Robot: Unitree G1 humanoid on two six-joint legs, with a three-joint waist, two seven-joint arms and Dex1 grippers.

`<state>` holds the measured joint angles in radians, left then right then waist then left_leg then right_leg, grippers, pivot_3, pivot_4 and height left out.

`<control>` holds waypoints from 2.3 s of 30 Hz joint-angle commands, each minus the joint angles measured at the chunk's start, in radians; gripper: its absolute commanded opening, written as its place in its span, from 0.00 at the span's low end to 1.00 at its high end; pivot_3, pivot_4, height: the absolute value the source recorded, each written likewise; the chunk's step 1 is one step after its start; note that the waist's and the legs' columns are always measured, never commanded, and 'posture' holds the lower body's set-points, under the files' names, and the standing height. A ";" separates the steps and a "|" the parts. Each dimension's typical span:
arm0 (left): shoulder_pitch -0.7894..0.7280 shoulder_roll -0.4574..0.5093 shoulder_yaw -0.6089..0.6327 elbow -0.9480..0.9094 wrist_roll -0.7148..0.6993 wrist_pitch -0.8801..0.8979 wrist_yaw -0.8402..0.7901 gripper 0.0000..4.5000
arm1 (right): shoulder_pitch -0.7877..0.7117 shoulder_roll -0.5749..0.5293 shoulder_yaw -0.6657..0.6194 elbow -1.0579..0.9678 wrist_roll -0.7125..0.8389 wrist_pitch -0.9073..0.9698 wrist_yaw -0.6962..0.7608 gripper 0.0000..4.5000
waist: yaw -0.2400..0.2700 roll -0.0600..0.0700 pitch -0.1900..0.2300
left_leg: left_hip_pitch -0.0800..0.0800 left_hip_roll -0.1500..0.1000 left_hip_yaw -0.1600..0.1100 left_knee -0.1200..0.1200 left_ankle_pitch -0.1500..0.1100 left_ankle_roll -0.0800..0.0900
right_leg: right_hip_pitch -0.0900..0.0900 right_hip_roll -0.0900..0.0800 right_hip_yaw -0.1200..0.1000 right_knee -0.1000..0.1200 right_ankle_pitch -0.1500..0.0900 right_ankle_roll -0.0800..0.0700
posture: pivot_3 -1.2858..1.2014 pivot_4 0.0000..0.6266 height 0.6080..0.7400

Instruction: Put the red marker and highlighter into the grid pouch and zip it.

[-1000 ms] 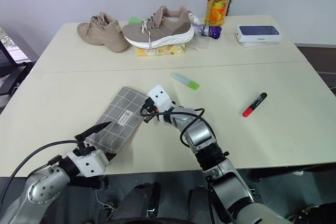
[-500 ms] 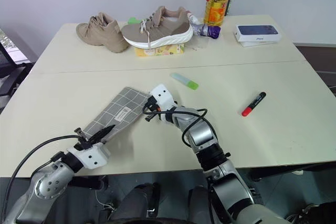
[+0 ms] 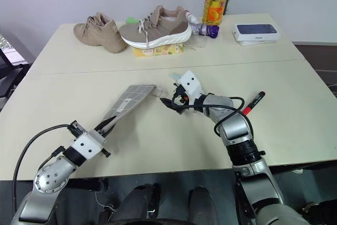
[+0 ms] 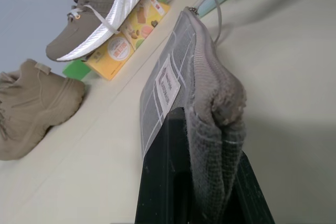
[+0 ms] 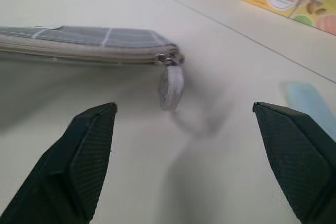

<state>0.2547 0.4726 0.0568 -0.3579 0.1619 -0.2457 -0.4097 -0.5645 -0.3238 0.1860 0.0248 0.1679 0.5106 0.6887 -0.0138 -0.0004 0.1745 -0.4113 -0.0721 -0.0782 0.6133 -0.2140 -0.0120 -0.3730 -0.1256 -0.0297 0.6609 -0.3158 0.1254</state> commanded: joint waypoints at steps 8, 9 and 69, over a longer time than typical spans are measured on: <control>-0.020 -0.003 -0.023 -0.045 -0.032 -0.013 -0.015 0.00 | -0.066 0.079 0.010 0.102 -0.051 -0.065 -0.084 0.68 | 0.002 0.000 0.000 | 0.000 0.000 0.000 0.000 0.000 0.000 | -0.001 0.000 0.000 0.000 0.000 0.000 | 0.52 0.24 0.99; -0.019 -0.005 -0.023 -0.047 -0.032 -0.011 -0.013 0.00 | -0.065 0.081 0.010 0.099 -0.048 -0.064 -0.081 0.57 | 0.002 0.000 0.000 | 0.000 0.000 0.000 0.000 0.000 0.000 | -0.001 0.000 0.000 0.000 0.000 0.000 | 0.52 0.24 0.99; -0.216 -0.099 -0.116 0.142 -0.041 0.055 0.089 0.00 | -0.242 -0.104 -0.072 0.398 -0.102 -0.089 -0.060 0.88 | 0.001 -0.003 0.002 | -0.001 0.000 0.000 0.000 0.000 -0.001 | 0.000 0.000 0.000 -0.002 0.000 0.000 | 0.52 0.24 0.99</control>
<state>0.0354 0.3618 -0.0839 -0.1774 0.1518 -0.1676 -0.3045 -0.7698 -0.4432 0.1409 0.3637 0.0805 0.4616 0.6756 -0.0133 -0.0035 0.1767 -0.4121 -0.0723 -0.0785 0.6130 -0.2137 -0.0127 -0.3732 -0.1255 -0.0293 0.6591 -0.3155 0.1249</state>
